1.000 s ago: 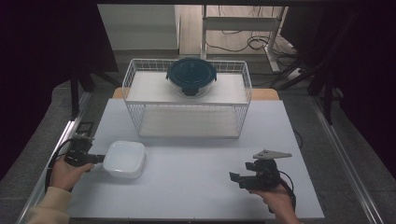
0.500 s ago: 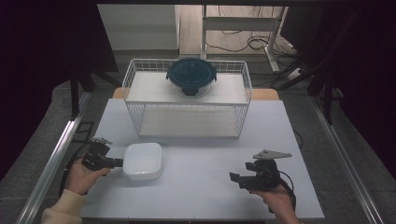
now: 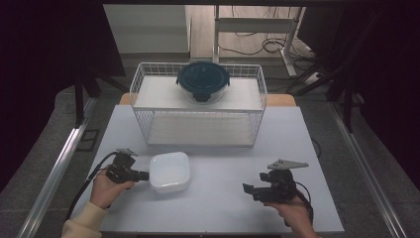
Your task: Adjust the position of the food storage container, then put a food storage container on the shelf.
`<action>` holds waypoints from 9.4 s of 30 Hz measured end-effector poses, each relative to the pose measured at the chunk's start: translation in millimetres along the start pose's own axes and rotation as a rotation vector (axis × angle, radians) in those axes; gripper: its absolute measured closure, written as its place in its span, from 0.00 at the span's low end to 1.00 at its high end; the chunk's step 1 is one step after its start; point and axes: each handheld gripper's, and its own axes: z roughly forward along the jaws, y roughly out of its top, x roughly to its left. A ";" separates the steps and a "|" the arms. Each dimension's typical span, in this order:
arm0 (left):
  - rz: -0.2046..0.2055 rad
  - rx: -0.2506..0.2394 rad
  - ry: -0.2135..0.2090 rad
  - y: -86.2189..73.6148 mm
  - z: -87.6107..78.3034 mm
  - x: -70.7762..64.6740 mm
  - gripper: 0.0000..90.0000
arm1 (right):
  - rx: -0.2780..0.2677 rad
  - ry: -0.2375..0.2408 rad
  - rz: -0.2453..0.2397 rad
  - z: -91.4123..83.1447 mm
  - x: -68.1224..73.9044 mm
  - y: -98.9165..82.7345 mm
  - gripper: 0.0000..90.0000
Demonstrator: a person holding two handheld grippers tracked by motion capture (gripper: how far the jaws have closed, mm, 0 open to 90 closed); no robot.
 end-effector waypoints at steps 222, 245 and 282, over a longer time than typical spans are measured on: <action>-0.235 -0.145 -0.477 43.6 82.7 -88.7 0.70 | 0.052 0.263 0.346 50.2 -29.4 2.2 0.71; -0.203 -0.191 -0.471 40.3 60.6 -94.3 0.89 | 0.009 0.274 0.350 30.5 -21.4 3.2 0.89; -0.040 -0.357 -0.468 49.1 -37.4 -106.3 0.91 | -0.122 0.322 0.189 0.9 21.4 55.0 0.87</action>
